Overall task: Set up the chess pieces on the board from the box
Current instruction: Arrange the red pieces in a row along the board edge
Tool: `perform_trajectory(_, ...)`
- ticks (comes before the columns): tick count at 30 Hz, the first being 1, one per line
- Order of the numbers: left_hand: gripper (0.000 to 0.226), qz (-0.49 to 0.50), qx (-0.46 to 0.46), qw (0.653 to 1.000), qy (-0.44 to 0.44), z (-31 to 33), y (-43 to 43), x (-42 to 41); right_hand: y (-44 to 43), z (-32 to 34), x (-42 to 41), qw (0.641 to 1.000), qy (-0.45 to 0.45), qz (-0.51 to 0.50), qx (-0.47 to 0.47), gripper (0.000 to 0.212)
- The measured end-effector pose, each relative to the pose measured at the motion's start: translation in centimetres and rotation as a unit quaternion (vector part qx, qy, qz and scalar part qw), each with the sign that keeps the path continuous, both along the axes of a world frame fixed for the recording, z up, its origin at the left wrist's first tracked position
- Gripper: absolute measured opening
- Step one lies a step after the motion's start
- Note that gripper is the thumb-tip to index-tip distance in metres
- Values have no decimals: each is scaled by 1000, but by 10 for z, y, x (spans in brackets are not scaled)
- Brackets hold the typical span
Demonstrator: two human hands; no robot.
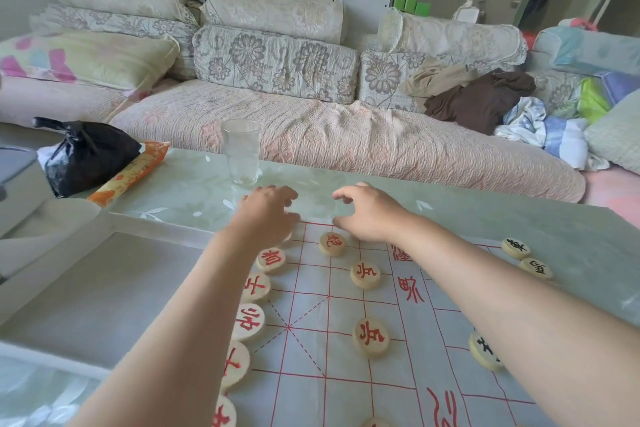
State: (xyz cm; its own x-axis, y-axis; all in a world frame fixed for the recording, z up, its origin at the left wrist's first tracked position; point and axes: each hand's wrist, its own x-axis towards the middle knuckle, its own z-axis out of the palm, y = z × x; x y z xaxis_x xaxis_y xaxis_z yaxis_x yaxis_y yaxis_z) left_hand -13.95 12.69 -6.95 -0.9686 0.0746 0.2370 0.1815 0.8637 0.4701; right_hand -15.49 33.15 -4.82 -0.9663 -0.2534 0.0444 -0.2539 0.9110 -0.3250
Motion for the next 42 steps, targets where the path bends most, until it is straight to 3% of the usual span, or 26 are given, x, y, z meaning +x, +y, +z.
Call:
perform_trajectory(5,38,40,-25,998,-42,2,-48,1,-48,3,-10,997,-48,61,-8,47)
perform_trajectory(13,34,-13,-24,997,-71,-4,-48,-22,-83,-2,-36,989,-65,109,79,64)
perform_trajectory(19,29,-14,-36,997,-65,-9,-47,-33,-87,-9,-47,985,-64,131,89,43)
perform_trajectory(22,39,-27,-38,996,-80,-16,-48,-28,-88,-9,-48,987,-55,126,81,35)
perform_trajectory(28,55,-29,-29,994,-100,-21,-52,-28,-87,-6,-43,988,-58,106,97,56)
perform_trajectory(34,54,-54,-21,994,-96,-29,-45,-26,-84,-9,-40,989,-63,92,92,39)
perform_trajectory(37,49,-48,-20,997,-52,-25,-46,-26,-81,-13,-40,991,-57,81,92,43)
perform_trajectory(42,49,-51,1,995,-90,-28,-49,-24,-82,-12,-37,991,-50,76,100,41)
